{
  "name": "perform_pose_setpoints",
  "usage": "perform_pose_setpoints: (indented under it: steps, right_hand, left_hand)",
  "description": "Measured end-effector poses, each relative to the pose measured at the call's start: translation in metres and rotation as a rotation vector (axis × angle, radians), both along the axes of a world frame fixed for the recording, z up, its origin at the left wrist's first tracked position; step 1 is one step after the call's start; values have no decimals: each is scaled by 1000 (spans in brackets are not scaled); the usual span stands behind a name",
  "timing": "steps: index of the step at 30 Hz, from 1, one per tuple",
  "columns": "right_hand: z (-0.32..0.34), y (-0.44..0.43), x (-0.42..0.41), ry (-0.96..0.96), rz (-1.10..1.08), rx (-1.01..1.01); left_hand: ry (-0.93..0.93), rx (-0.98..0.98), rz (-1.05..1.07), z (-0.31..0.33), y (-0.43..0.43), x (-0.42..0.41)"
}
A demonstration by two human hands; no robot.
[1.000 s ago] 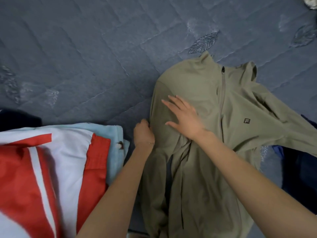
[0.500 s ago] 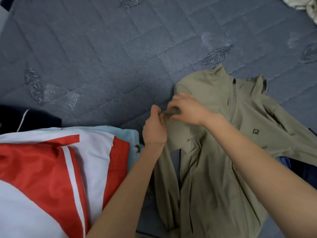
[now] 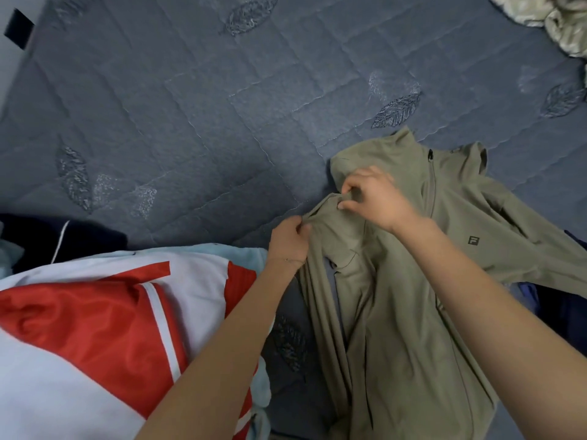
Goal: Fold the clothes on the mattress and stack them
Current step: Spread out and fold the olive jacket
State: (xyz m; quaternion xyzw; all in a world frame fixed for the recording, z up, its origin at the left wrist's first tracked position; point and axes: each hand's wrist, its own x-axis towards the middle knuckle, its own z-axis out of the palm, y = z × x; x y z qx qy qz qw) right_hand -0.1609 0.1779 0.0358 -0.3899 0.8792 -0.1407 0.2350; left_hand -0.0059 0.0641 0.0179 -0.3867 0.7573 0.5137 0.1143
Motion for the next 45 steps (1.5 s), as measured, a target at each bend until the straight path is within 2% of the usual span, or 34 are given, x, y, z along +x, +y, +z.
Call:
perform_pose_setpoints:
  steps: [4,8,11,15,18,20,23,25,28,32,34,39,42,45]
  right_hand:
    - [10,-13,11,-47,130,-24]
    - [18,-27,19,-57,213,29]
    - [21,-20,19,-203,4,-51]
    - [17,-6,16,-310,-203,-133]
    - [11,6,15,-284,-313,-162]
    - [6,11,17,-214,-313,-167]
    - [1,7,24,-145,-140,-96]
    - [2,-2,27,-175,-56,-68]
    - [12,-20,35,-488,-202,-232]
    - [23,-38,33,-703,-310,-340]
    - [32,-46,30,-785,-340,-325]
    - [42,-54,22,-697,-376,-409]
    - [42,-58,27,-792,-381,-422]
    - [41,-58,28,-857,-367,-348]
  left_hand:
    - [142,121,-79,10,-8,-6]
    - [193,104,-98,19,-19,-5]
    - [133,102,-126,20,-27,-2]
    - [-80,64,-307,18,-35,4]
    - [-181,72,-299,14,-36,12]
    - [-198,50,-247,12,-33,17]
    - [-77,177,-69,10,-31,20]
    - [19,170,-93,14,-32,17]
    - [174,121,-166,26,-36,7]
    - [309,121,-162,45,-53,-6]
    - [331,155,-146,51,-63,-11]
    - [289,209,-147,55,-75,-15]
    - [333,220,-136,59,-74,-19]
    - [314,203,-147,62,-74,-21]
